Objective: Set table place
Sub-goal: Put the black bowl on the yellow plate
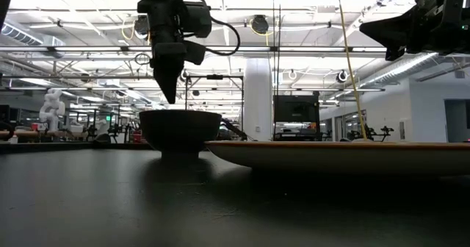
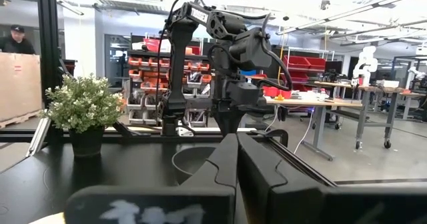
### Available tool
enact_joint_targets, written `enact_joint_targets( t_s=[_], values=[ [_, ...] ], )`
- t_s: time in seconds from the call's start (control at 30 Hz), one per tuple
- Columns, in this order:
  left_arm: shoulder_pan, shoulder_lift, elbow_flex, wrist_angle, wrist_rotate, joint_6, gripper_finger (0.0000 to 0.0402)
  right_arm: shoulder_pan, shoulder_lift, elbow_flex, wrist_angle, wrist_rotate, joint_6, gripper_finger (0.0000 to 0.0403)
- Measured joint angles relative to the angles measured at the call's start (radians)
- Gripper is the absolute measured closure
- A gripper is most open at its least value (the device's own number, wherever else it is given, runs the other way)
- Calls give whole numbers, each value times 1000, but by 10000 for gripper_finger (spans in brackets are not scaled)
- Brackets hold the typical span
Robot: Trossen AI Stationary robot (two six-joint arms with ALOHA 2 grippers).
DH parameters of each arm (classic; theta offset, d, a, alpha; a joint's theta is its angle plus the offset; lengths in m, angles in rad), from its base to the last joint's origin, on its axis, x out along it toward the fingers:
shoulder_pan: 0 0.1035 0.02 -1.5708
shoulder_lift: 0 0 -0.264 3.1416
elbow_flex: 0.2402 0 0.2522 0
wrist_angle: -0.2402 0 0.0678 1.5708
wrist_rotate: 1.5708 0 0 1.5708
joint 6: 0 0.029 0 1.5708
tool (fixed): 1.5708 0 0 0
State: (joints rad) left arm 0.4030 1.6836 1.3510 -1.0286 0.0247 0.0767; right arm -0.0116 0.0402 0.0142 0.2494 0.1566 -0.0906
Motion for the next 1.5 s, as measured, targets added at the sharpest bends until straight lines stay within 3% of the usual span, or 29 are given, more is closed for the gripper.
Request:
enact_joint_targets(
  t_s=[0.5, 0.7, 0.9, 1.5],
  values=[
    [1, 27, -1, 41, -1, -50, 146, 0, 0, 0, 0, 0, 0, 403],
    [1, 83, -2, 41, -27, -45, 102, 0, 0, 0, -6, 0, 12, 403],
    [1, 125, -2, 43, -38, -33, 96, 0, 7, 0, -6, 0, 11, 403],
    [4, 160, -1, 79, -53, -21, 139, 0, 9, 0, -7, 0, 12, 403]
  ],
)
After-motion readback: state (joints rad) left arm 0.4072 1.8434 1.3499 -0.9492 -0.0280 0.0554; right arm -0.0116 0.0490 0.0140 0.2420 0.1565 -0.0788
